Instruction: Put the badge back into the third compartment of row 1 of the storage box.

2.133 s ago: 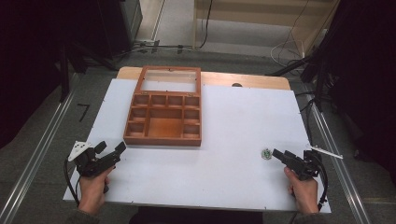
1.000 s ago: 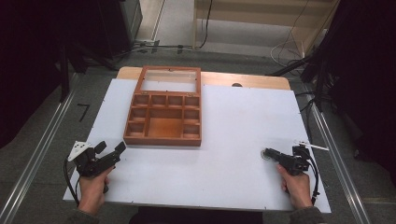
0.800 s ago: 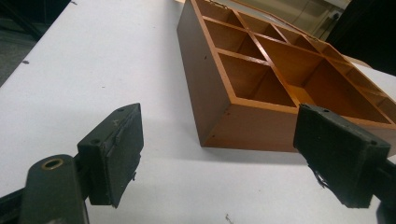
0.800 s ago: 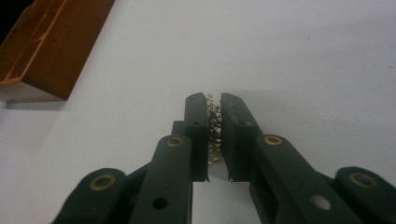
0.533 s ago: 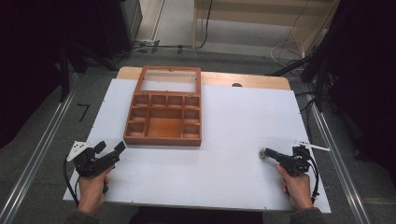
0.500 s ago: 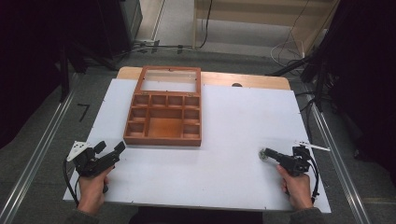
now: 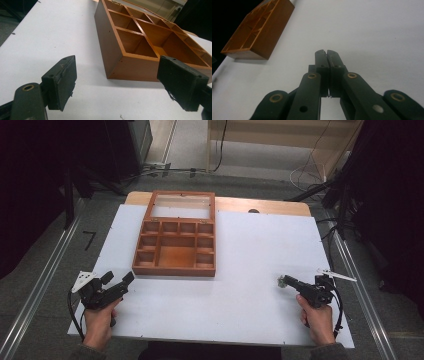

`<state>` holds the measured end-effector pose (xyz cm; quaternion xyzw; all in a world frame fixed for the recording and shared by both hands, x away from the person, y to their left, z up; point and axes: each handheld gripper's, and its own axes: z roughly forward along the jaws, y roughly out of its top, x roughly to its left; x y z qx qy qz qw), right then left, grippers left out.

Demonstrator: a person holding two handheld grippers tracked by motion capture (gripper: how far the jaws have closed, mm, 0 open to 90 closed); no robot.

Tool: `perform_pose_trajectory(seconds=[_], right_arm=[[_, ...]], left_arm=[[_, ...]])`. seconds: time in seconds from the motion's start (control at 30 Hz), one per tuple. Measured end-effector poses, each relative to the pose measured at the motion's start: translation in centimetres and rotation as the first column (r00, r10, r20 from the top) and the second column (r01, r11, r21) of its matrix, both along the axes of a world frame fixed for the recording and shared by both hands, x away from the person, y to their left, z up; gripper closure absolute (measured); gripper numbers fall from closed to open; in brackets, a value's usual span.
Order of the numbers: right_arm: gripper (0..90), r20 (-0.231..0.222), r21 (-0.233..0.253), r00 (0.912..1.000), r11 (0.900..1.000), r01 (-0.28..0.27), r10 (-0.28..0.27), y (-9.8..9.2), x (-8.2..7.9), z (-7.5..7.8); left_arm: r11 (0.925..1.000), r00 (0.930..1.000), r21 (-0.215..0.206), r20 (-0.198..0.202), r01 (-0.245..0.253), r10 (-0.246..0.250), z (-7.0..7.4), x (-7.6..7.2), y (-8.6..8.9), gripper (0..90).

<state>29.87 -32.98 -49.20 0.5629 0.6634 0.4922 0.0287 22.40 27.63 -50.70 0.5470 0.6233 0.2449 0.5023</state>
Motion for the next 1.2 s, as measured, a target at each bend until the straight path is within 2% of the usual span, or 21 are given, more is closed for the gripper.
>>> perform_pose_trajectory(seconds=[0.57, 0.8, 1.2], right_arm=[[85.8, 0.030, 0.026, 0.9995, 1.000, -0.010, 0.010, 2.1, 0.4, 2.0], [85.8, 0.057, 0.036, 0.9976, 0.998, -0.042, 0.040, 4.0, 0.1, 3.7], [85.8, 0.063, 0.023, 0.9937, 0.995, -0.094, 0.093, 6.9, 0.5, 5.7]], left_arm=[[1.0000, 1.0000, -0.002, 0.000, 0.000, 0.000, 0.0, -0.1, 0.1, 16.3], [1.0000, 1.0000, -0.005, -0.001, 0.001, -0.001, 0.0, 0.1, 0.0, 16.4], [0.9999, 1.0000, -0.012, 0.002, 0.004, -0.004, 0.0, 0.1, 0.0, 16.5]])
